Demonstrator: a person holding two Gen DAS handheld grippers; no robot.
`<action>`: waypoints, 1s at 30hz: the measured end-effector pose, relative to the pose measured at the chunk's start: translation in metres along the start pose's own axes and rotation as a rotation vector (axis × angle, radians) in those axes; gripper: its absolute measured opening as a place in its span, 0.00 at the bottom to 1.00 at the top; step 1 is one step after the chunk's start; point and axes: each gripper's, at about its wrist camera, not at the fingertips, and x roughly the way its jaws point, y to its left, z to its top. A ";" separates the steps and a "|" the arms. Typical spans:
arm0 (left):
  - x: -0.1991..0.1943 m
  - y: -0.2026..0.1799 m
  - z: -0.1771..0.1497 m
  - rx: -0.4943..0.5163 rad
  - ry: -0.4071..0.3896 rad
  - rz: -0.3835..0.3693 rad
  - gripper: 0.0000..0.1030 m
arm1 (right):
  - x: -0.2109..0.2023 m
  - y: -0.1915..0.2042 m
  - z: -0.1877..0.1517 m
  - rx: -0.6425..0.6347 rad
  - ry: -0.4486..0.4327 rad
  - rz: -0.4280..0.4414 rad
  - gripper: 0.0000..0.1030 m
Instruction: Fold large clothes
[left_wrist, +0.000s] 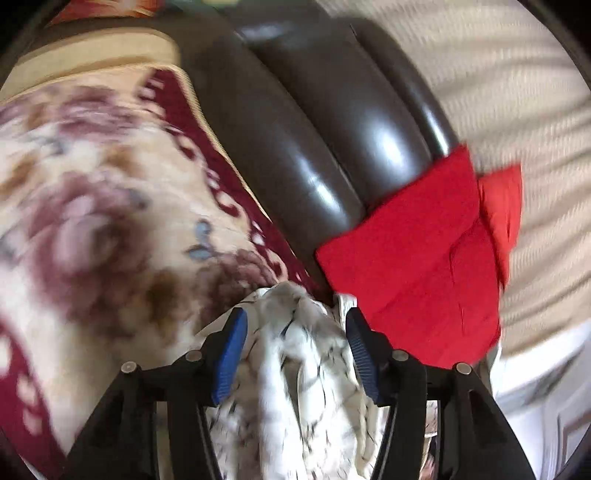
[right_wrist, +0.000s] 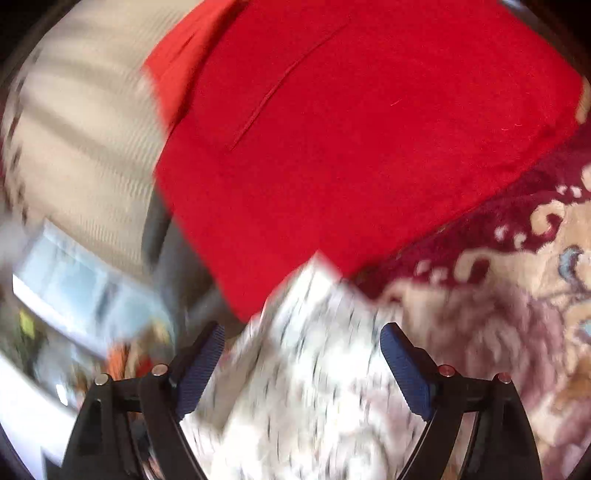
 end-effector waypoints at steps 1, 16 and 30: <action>-0.016 -0.002 -0.010 0.004 -0.046 -0.016 0.56 | -0.004 0.011 -0.014 -0.047 0.048 0.027 0.85; -0.043 -0.028 -0.064 0.297 -0.058 -0.098 0.73 | 0.031 0.073 -0.179 -0.263 0.469 0.129 0.68; -0.032 -0.070 -0.095 0.539 -0.113 -0.161 0.74 | 0.098 0.059 -0.012 0.065 -0.120 0.066 0.70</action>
